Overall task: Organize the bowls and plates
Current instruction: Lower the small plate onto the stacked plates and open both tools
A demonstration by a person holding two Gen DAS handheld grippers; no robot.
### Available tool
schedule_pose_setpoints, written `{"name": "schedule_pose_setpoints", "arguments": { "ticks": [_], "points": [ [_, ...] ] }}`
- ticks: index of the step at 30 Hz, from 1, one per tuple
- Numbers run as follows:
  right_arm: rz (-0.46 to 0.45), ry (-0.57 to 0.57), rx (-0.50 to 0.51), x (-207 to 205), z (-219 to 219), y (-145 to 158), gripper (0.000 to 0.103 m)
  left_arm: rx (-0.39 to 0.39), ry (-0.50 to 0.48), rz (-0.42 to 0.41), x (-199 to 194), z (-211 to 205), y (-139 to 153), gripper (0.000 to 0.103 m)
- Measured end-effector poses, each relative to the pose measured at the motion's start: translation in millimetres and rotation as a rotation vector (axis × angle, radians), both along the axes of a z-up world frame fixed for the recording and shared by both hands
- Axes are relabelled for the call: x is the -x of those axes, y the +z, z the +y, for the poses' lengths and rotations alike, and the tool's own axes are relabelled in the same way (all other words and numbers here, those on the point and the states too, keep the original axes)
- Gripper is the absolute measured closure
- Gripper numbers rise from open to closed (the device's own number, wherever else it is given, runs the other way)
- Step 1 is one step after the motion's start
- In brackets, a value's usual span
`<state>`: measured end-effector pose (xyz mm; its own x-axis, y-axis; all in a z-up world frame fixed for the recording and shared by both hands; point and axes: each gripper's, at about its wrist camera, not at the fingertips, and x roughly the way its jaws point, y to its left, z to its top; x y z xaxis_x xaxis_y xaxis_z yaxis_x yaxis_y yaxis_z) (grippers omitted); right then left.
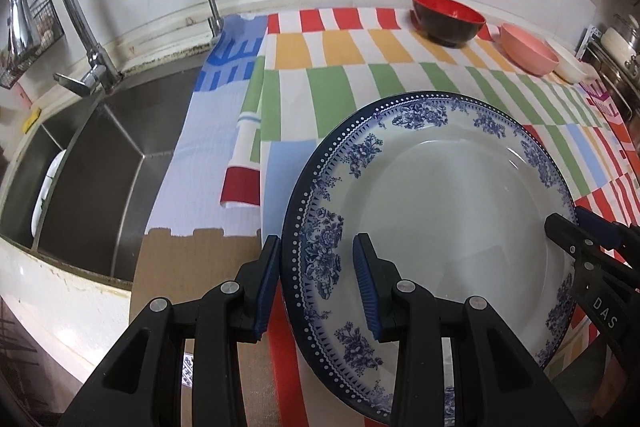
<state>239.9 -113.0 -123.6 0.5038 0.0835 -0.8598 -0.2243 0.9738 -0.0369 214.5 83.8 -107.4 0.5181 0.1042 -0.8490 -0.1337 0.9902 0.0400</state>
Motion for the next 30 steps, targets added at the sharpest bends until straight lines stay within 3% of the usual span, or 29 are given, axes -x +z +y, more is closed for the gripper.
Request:
{"name": "schedule_pose_setpoints", "arguments": {
  "ticks": [12,16,18,20,30],
  "points": [
    [0.007,0.016,0.021,-1,5,-5,0.066,0.007,0.000,0.034,-3,0,-11,0.066],
    [0.012,0.014,0.013,-3,3,-4,0.065,-0.008,-0.006,0.020,-4,-3,-9,0.051],
    [0.009,0.011,0.006,-4,1,-3,0.055,-0.018,-0.005,0.009,-3,-3,-6,0.044],
    [-0.012,0.004,0.015,-4,-1,1,0.054,-0.027,0.001,-0.004,-3,-4,-1,0.035],
    [-0.079,-0.024,-0.036,-6,-27,23,0.054,-0.044,-0.050,-0.097,-10,-27,30,0.027]
  ]
}}
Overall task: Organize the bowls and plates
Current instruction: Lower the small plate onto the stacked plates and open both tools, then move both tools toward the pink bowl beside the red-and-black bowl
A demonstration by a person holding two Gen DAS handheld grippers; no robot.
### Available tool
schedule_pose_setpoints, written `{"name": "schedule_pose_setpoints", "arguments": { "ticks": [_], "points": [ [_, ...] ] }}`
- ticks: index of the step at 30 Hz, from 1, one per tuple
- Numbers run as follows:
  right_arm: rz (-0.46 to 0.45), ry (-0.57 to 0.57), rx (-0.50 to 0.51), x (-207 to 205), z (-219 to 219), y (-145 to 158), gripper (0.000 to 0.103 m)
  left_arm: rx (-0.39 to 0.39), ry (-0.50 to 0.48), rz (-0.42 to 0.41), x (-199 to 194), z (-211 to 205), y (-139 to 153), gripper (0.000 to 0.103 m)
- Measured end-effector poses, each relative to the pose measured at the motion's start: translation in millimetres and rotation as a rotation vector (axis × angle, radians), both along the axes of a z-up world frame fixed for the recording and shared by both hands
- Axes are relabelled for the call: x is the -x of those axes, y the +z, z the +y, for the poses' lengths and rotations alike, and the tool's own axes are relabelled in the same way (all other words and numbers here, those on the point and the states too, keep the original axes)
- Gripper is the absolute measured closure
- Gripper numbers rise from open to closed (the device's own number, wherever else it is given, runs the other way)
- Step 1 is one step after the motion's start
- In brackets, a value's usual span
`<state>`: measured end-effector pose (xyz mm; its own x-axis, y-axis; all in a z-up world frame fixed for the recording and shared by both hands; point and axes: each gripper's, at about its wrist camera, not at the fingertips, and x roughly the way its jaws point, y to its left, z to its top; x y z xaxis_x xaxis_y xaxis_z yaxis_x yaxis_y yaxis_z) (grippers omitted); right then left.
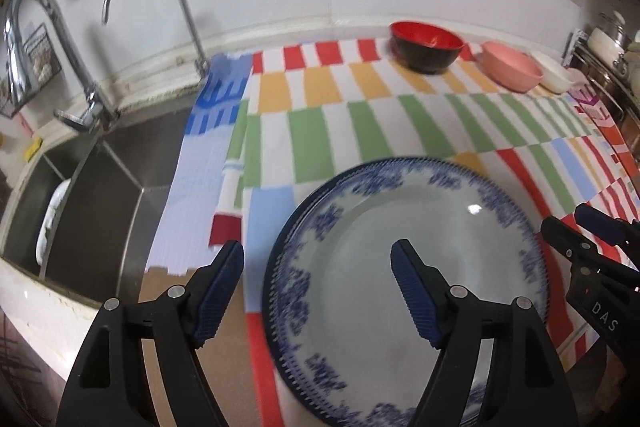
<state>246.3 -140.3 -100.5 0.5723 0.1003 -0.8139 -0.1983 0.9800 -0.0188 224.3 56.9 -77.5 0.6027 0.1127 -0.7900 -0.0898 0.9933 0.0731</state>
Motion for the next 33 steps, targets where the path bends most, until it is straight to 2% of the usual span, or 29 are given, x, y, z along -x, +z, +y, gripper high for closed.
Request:
{"name": "schedule_pose_setpoints", "arguments": {
  "ticks": [7,20,33],
  "points": [
    [-0.057,-0.012,-0.012,-7,-31,20,0.054,0.016,-0.097,-0.047,-13,-34,19,0.027],
    [-0.160,-0.087,-0.007,-41,-96,48,0.053,0.001,-0.132,-0.139,-50,-98,49,0.028],
    [-0.210,-0.085,-0.030,-91,-151,65,0.054,0.019,-0.158,-0.180,-99,-158,71,0.031]
  ]
}}
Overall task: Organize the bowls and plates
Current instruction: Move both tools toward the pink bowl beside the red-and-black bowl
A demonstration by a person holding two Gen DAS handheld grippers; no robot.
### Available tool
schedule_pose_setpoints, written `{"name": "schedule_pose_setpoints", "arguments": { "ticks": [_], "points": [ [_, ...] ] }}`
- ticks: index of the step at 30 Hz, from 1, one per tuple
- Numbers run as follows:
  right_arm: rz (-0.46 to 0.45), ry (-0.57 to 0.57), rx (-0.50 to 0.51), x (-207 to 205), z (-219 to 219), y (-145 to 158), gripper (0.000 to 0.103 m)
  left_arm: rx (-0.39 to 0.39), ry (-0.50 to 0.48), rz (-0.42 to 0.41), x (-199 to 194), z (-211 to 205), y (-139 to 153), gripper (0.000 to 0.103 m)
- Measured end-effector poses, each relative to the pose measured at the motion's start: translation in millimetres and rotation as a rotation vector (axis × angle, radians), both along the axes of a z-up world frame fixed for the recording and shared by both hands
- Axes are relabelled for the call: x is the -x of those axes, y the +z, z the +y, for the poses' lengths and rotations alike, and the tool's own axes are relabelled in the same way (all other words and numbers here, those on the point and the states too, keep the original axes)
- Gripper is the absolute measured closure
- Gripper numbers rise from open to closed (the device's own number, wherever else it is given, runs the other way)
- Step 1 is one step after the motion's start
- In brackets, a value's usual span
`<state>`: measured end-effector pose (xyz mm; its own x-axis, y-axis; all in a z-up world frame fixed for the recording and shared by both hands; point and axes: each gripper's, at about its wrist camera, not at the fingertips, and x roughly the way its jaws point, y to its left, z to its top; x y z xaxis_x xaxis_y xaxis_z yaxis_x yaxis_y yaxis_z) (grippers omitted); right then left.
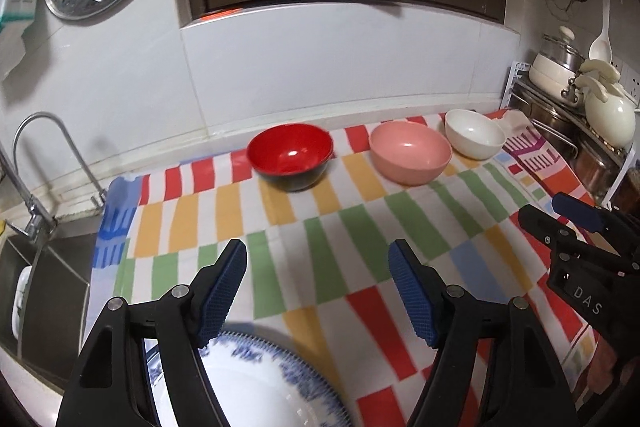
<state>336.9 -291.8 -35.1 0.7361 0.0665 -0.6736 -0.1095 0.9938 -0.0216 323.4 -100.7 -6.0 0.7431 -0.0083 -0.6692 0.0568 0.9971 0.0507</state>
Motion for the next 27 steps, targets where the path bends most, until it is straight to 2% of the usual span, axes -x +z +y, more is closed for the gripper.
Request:
{"name": "schedule_pose_setpoints", "arguments": {
  "ticks": [16,22,27],
  "points": [
    [-0.021,0.034,-0.028,-76,-31,6,0.054,-0.023,-0.024,-0.035,-82,-42,14,0.035],
    [0.000,0.040,-0.033,-111,-38,-7,0.054,-0.033,-0.048,-0.013,-120,-55,5,0.037],
    [0.027,0.037,-0.038,-141,-41,-20,0.054,-0.025,-0.071,0.040,-156,-64,-13,0.040]
  ]
}}
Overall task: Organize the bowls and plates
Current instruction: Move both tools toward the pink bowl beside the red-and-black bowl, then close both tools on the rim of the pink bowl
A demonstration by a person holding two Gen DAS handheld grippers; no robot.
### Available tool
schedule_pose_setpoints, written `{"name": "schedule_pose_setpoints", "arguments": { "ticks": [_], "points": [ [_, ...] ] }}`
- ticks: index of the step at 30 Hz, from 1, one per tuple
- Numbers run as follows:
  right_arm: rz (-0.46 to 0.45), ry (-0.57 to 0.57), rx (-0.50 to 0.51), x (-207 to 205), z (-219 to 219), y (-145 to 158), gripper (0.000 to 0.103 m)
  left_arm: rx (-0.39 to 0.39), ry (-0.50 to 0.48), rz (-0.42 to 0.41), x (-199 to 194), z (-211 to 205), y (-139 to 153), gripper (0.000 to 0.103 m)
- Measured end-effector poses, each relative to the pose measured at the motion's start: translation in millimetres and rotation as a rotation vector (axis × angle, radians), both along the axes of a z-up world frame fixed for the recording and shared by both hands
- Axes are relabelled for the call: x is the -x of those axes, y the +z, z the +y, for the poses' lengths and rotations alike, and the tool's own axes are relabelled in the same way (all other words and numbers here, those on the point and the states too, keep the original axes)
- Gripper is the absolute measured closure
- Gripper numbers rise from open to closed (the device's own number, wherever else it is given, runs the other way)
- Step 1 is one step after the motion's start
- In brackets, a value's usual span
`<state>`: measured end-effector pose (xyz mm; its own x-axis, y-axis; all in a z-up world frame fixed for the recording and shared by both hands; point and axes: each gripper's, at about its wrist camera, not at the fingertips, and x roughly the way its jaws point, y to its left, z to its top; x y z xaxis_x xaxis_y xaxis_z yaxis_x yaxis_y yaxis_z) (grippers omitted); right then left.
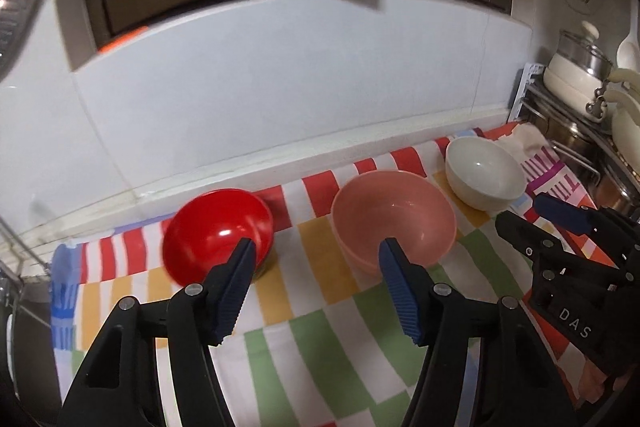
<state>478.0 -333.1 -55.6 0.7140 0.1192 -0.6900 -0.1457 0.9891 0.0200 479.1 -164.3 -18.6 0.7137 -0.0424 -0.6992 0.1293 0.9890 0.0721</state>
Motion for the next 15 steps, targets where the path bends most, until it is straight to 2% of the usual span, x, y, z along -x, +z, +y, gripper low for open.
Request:
{"name": "schedule_pose_setpoints", "arguments": {
  "ticks": [15],
  "points": [
    [0.132,0.006,-0.027,-66,-3,-55,0.067,-0.023,-0.027,0.152,-73,-14,-62,0.050]
  ]
}}
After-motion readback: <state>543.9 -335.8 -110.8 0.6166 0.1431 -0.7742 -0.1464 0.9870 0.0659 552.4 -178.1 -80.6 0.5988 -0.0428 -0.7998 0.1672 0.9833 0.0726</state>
